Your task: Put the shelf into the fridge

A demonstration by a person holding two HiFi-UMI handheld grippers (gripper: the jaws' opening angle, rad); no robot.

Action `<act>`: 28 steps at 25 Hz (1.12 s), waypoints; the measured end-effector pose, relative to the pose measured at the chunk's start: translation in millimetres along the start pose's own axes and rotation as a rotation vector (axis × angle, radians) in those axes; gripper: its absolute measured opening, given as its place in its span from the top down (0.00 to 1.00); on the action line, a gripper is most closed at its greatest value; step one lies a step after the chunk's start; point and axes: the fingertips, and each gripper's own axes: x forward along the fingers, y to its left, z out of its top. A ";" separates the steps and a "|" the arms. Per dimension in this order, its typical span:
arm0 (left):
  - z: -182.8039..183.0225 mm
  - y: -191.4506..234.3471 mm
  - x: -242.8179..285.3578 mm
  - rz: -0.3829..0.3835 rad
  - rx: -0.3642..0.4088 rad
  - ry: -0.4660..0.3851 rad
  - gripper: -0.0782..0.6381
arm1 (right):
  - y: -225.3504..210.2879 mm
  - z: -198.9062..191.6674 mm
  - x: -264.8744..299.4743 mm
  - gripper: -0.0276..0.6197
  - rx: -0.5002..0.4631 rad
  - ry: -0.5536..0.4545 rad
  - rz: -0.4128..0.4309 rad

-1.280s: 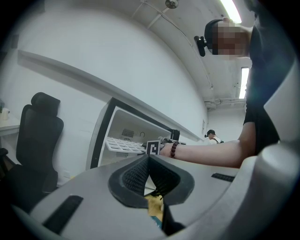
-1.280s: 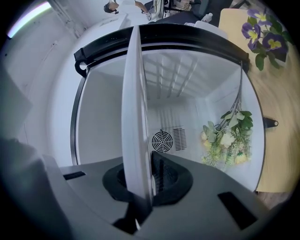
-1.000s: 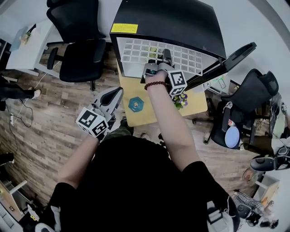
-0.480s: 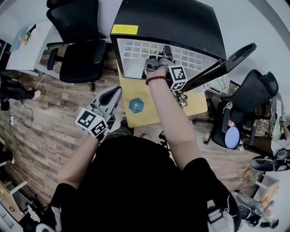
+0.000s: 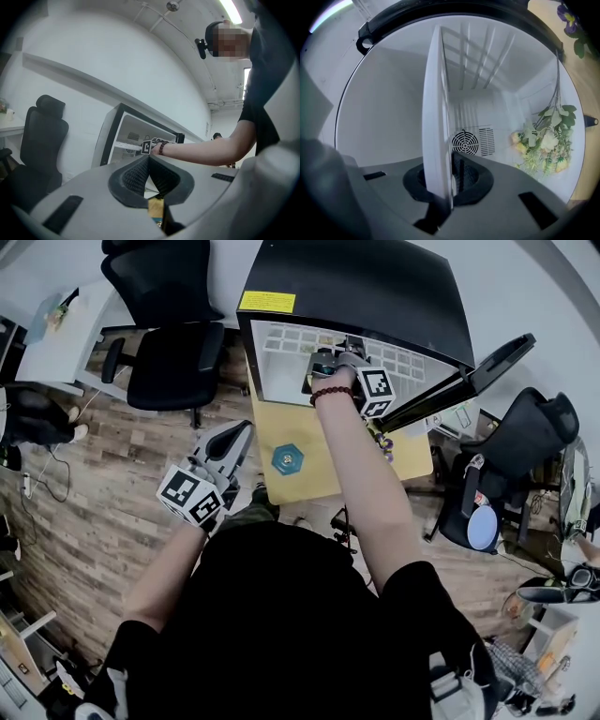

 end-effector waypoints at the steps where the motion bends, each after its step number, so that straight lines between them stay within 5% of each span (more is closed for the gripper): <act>1: 0.0 1.4 -0.4 0.002 -0.001 0.000 0.86 | -0.3 0.3 2.9 0.90 0.006 0.000 0.001; 18: -1.0 8.8 -6.8 0.015 -0.020 -0.001 0.86 | 8.8 -0.9 11.6 0.86 -0.013 0.011 0.070; 28: -4.6 -14.1 13.2 -0.054 -0.024 -0.021 0.86 | -1.1 -12.2 -60.7 0.90 -0.073 0.140 -0.017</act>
